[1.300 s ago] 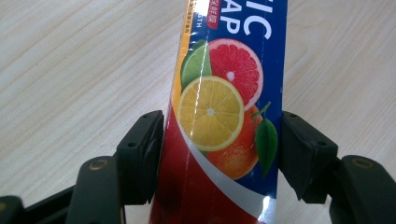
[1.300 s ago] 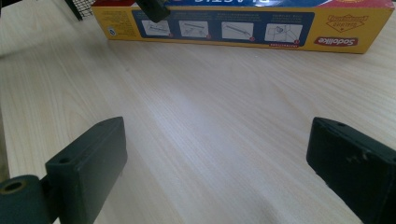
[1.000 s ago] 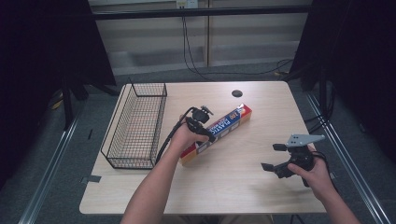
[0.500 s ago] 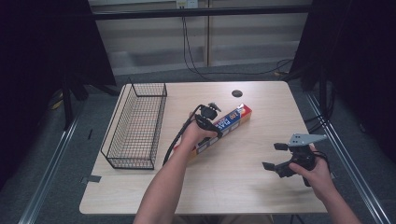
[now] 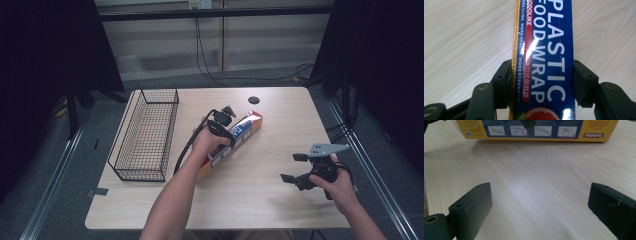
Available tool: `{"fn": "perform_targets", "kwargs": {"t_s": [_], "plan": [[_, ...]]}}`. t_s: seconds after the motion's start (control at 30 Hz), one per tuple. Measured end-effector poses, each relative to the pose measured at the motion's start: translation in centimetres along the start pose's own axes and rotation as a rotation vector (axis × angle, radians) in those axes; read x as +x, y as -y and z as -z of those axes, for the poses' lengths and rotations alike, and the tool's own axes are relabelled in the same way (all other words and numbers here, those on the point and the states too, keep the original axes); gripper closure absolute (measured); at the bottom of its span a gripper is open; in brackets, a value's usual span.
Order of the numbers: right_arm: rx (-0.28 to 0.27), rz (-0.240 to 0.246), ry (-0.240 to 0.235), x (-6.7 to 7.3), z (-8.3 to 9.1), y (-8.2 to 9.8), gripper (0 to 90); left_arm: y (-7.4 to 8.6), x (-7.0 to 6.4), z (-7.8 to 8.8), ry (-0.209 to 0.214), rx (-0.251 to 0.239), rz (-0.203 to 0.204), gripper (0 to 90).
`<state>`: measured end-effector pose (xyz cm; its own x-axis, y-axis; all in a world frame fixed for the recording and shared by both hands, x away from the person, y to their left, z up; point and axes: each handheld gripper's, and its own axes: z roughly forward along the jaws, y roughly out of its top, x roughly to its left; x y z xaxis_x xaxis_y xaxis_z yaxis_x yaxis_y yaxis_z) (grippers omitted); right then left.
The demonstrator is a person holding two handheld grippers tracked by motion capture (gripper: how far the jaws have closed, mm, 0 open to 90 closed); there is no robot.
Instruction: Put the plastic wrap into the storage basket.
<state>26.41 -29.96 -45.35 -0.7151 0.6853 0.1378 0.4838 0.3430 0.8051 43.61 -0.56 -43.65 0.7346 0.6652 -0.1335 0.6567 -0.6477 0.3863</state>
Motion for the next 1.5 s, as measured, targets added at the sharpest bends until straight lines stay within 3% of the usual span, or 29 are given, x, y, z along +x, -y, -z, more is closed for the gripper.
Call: {"fn": "perform_targets", "kwargs": {"t_s": [0.13, 0.37, 0.47, 0.6, 0.87, 1.27, 1.5], "plan": [[-0.003, -0.001, 0.000, 0.0, 0.1, -0.1, 5.1, 0.2, 0.2, 1.1, -0.023, 0.013, 0.010, 42.9], [-0.010, -0.001, 0.001, 0.0, 0.2, -0.1, 5.1, 0.5, 0.6, 3.0, -0.013, 0.016, 0.042, 43.1], [-0.014, -0.003, -0.001, 0.0, 0.3, -0.2, 5.1, 0.6, 0.8, 3.7, -0.025, 0.020, 0.036, 43.1], [-0.013, -0.003, -0.001, 0.0, 0.3, -0.2, 5.1, 0.9, 1.3, 4.8, -0.030, 0.019, 0.065, 43.1], [-0.016, -0.001, -0.002, 0.0, 0.2, -0.2, 5.1, 1.4, 1.7, 6.1, -0.057, 0.031, 0.079, 43.1], [-0.019, -0.003, -0.003, 0.1, 0.2, -0.3, 5.1, 2.0, 2.5, 8.0, -0.065, 0.008, 0.129, 43.1], [-0.020, -0.005, -0.003, 0.1, 0.2, -0.3, 5.1, 2.3, 2.9, 9.2, -0.071, 0.020, 0.148, 43.1]]}}
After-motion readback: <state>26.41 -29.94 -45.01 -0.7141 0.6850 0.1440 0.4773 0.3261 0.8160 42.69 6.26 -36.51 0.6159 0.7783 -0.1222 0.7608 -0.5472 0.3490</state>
